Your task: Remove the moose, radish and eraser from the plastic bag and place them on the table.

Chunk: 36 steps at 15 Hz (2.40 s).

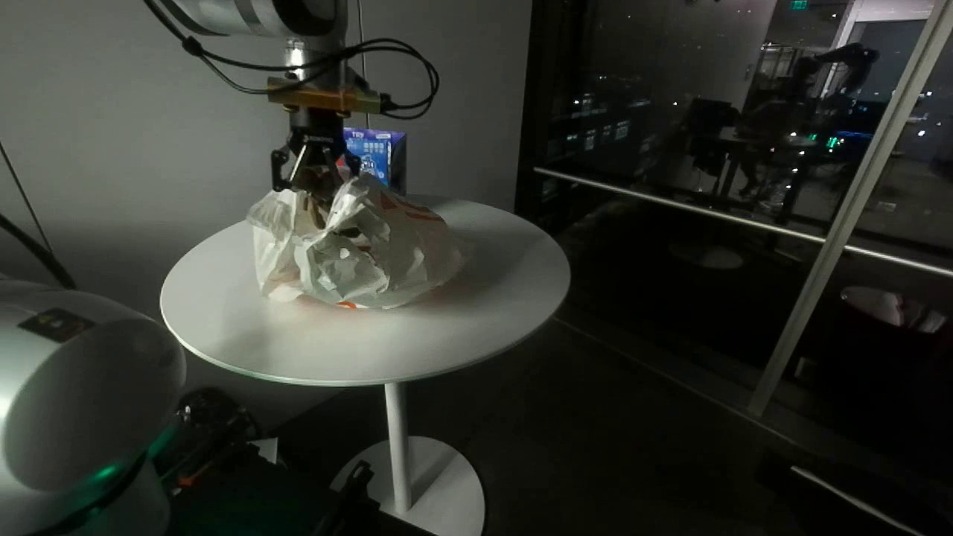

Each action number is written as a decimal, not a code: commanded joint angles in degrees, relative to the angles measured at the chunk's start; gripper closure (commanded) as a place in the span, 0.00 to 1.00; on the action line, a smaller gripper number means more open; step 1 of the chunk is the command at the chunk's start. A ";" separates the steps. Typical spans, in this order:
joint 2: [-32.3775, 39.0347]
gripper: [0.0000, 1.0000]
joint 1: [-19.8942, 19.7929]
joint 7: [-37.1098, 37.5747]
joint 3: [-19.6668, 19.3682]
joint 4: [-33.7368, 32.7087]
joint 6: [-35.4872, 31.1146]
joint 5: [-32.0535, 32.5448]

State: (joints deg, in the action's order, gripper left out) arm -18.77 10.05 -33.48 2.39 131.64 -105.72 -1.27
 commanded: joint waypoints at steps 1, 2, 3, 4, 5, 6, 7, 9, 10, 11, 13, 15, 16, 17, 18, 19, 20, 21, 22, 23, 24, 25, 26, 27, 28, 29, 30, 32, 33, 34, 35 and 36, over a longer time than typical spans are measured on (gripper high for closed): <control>-3.47 1.00 2.23 -7.79 0.02 1.24 -2.87 -0.05; -3.19 1.00 2.80 -9.25 0.31 1.44 -4.75 0.24; -3.22 1.00 2.05 -4.07 2.20 2.71 -9.68 3.04; -2.68 1.00 1.76 -0.32 3.33 3.55 -13.52 4.36; -1.99 1.00 1.62 2.96 4.06 4.39 -17.28 5.16; -1.37 1.00 1.63 5.99 4.55 5.53 -21.53 5.82; -1.03 1.00 1.79 8.98 4.95 6.64 -25.30 5.92; -1.00 1.00 2.06 13.74 5.66 8.94 -32.42 5.41; -1.08 1.00 2.25 16.16 6.10 9.57 -35.00 4.71; -1.33 0.99 2.31 18.85 6.69 10.13 -37.25 4.52; -2.31 0.98 2.18 24.68 8.43 11.10 -41.46 5.24; -3.50 0.97 1.89 30.16 10.68 12.10 -46.20 6.55; -3.79 0.97 1.34 33.22 12.00 12.35 -48.40 7.59; -3.81 0.97 0.48 37.07 13.73 12.46 -50.57 9.04; -3.63 0.97 -1.02 41.26 15.88 12.51 -52.83 11.60; -3.02 0.95 -3.38 45.85 18.63 12.36 -55.31 15.43; -2.16 0.96 -6.66 50.03 21.86 12.10 -57.79 20.84; -1.88 0.94 -10.27 54.09 25.36 11.85 -59.52 26.36; -1.99 0.95 -14.68 57.63 29.31 11.35 -60.86 31.20; -1.71 0.95 -18.03 61.98 32.18 10.70 -62.63 36.26; -1.18 0.96 -20.27 65.51 34.45 9.81 -63.49 39.15; -1.82 0.96 -24.35 70.78 38.08 9.19 -65.63 42.89; -3.27 0.95 -28.30 75.54 41.94 8.54 -66.04 45.83; -4.70 0.95 -32.56 79.91 46.04 7.71 -67.31 50.42; -5.97 0.92 -36.14 83.31 49.88 6.58 -67.25 53.83; -6.88 0.93 -39.36 86.02 53.53 5.29 -67.27 57.21; -7.97 0.91 -42.71 88.73 57.32 4.16 -67.09 60.61; -10.74 0.91 -49.61 94.51 64.68 1.63 -67.63 66.58; -12.95 0.92 -52.64 97.87 67.65 0.51 -68.40 68.78; -14.68 0.93 -55.27 99.83 70.13 -0.54 -69.31 71.23; -11.42 0.93 -56.06 97.48 71.95 -1.18 -68.16 71.64; -6.82 0.94 -57.88 94.60 74.17 -1.55 -66.92 70.87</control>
State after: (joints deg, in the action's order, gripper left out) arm -28.47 -41.97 62.29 71.00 132.57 -172.64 67.75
